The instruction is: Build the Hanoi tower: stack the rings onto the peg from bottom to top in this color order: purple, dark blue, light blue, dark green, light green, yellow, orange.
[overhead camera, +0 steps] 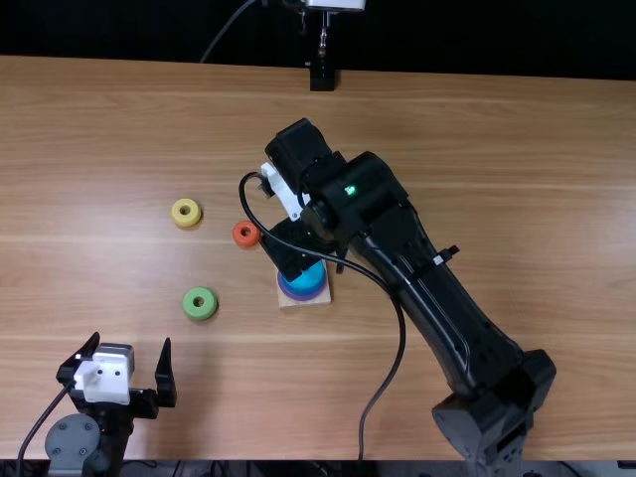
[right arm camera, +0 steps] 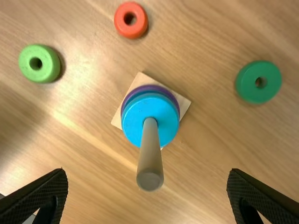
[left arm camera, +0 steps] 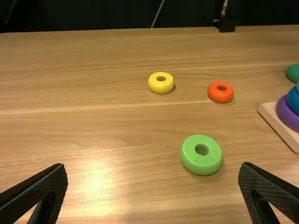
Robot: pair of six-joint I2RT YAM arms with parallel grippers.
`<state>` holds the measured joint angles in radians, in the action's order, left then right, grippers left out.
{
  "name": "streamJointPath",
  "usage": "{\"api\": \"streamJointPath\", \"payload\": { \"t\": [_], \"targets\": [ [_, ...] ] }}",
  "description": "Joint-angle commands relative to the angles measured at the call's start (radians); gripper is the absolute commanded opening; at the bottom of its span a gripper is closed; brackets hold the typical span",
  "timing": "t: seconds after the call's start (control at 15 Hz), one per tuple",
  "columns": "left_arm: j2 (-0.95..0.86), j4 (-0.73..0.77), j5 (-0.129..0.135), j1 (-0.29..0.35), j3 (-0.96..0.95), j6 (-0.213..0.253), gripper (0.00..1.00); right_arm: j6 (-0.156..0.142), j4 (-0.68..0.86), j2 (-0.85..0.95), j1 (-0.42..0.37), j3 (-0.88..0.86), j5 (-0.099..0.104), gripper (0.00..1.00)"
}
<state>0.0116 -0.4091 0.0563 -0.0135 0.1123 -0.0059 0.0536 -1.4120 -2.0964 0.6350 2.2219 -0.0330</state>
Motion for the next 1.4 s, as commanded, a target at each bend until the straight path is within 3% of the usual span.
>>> {"api": "streamJointPath", "payload": {
  "t": [0.0, 0.07, 0.13, 0.27, 0.33, 0.53, 0.6, 0.67, 0.73, 0.8, 1.2, 1.27, 1.33],
  "targets": [
    [-0.012, -0.077, 0.006, -0.008, -0.112, -0.005, 1.0, -0.002, 0.019, -0.017, 0.006, 0.058, 0.004, 1.0],
    [-0.012, -0.077, 0.004, -0.009, -0.112, -0.005, 1.0, -0.017, 0.045, -0.019, 0.003, 0.082, 0.004, 1.0],
    [-0.012, -0.077, 0.004, -0.008, -0.112, -0.005, 1.0, -0.059, 0.084, -0.02, 0.0, 0.104, 0.007, 1.0],
    [-0.012, -0.077, 0.004, -0.008, -0.112, -0.005, 1.0, -0.179, 0.152, -0.03, -0.031, 0.114, 0.033, 1.0],
    [-0.012, -0.077, 0.006, -0.008, -0.112, -0.005, 1.0, -0.214, 0.159, -0.042, -0.041, 0.114, 0.042, 1.0],
    [-0.012, -0.077, 0.006, -0.008, -0.112, -0.005, 1.0, -0.267, 0.154, -0.074, -0.081, 0.104, 0.051, 1.0],
    [-0.012, -0.077, 0.004, -0.008, -0.112, -0.005, 1.0, -0.291, 0.152, -0.096, -0.106, 0.105, 0.066, 1.0],
    [-0.012, -0.077, 0.004, -0.008, -0.112, -0.005, 1.0, -0.315, 0.154, -0.111, -0.127, 0.102, 0.094, 1.0],
    [-0.012, -0.077, 0.004, -0.008, -0.112, -0.005, 1.0, -0.326, 0.152, -0.125, -0.144, 0.101, 0.132, 1.0],
    [-0.012, -0.077, 0.004, -0.008, -0.112, -0.005, 1.0, -0.33, 0.146, -0.142, -0.162, 0.101, 0.154, 1.0],
    [-0.012, -0.077, 0.004, -0.008, -0.112, -0.005, 1.0, -0.311, 0.135, -0.249, -0.209, 0.084, 0.156, 1.0],
    [-0.012, -0.077, 0.006, -0.008, -0.112, -0.005, 1.0, -0.302, 0.135, -0.267, -0.209, 0.076, 0.154, 1.0],
    [-0.012, -0.077, 0.006, -0.008, -0.112, -0.005, 1.0, -0.271, 0.135, -0.275, -0.209, 0.048, 0.154, 1.0]
  ]
}}
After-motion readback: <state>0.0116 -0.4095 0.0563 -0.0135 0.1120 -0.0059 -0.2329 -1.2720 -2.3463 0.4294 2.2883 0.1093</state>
